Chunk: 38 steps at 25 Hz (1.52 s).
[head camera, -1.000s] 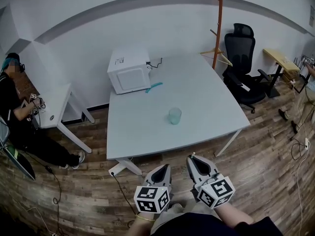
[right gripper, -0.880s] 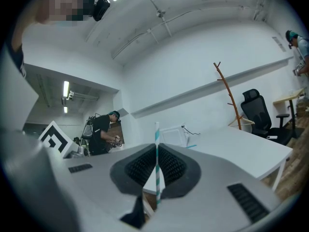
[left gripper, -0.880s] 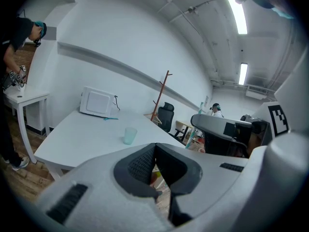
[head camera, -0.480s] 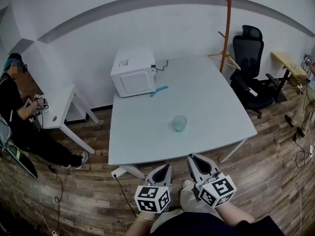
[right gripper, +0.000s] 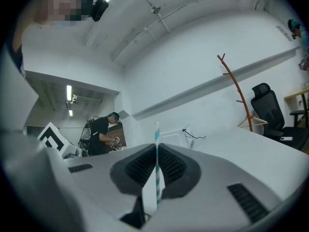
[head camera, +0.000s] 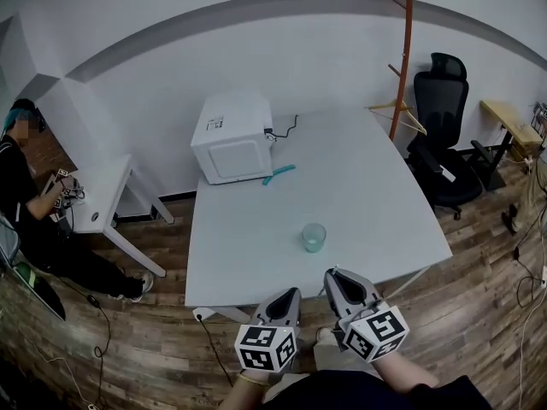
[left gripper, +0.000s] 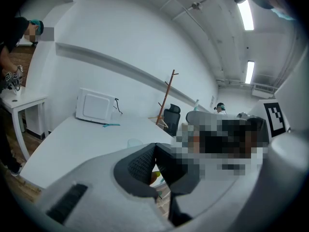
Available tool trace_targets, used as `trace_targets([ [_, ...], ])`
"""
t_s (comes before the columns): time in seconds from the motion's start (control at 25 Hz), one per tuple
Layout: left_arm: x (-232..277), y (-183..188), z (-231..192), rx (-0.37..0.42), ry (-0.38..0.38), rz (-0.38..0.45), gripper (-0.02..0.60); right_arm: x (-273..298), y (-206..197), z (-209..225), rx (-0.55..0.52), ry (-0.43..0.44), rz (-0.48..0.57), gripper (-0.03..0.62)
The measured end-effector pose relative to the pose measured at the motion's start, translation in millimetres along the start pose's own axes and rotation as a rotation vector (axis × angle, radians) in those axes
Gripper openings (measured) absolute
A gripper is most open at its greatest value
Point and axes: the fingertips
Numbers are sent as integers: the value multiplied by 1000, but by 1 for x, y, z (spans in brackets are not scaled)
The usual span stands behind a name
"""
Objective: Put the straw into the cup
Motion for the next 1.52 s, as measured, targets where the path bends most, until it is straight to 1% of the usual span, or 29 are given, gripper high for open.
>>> trace_targets([
  [0.44, 47, 7, -6, -10, 26, -7, 18, 35, 6, 41, 5, 19, -19, 35],
  [0.88, 88, 11, -34, -30, 101, 2, 18, 86, -1, 73, 10, 85, -41, 35],
  [1.52, 134, 4, -68, -74, 195, 2, 18, 140, -18, 118, 21, 131, -85, 35],
])
Point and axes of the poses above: the fingertips, and each gripper's own axes: x forward along the fingers, z to its right, y out of its top, and after that the axes turned 11 degrees about z, right-handed
